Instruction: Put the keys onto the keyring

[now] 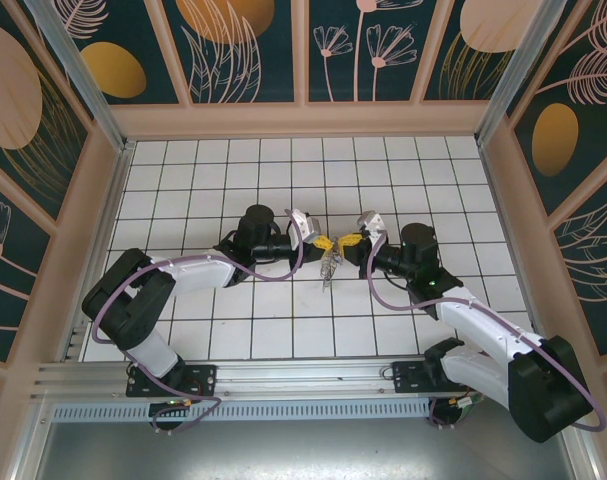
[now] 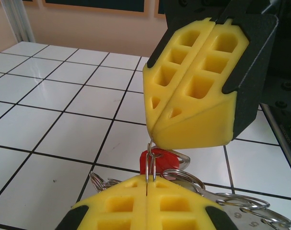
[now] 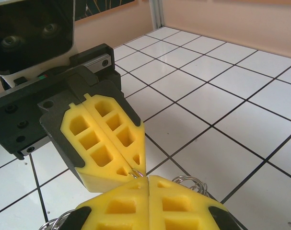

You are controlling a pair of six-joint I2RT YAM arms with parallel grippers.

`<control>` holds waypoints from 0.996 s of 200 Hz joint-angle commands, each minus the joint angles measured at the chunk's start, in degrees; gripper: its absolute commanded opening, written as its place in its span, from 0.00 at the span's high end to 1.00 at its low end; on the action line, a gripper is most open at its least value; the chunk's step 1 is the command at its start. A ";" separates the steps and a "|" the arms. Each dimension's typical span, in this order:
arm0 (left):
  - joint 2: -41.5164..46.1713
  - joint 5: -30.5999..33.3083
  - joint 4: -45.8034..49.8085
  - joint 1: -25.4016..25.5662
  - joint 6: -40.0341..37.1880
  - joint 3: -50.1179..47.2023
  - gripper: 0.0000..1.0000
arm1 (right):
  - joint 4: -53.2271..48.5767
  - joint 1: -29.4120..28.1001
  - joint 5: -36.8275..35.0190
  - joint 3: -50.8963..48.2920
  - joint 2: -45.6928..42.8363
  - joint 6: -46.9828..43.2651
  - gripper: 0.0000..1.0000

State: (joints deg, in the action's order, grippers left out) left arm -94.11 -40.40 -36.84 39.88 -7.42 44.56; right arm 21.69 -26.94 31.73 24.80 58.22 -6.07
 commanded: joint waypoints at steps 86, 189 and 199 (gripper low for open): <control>2.96 -0.72 -3.77 -0.24 -3.15 -1.59 1.00 | 1.36 1.86 -2.04 0.32 1.47 5.59 1.00; 2.26 -0.79 -5.35 -0.19 -3.36 -1.49 1.00 | 1.19 3.45 2.48 1.75 3.91 11.12 1.00; 2.17 -0.77 -5.52 -0.20 -3.24 -1.53 1.00 | 1.32 3.47 2.53 1.81 3.83 11.08 1.00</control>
State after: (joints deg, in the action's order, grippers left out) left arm -93.17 -39.53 -37.52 39.88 -9.89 43.11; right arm 21.74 -24.71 35.57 25.12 62.11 3.90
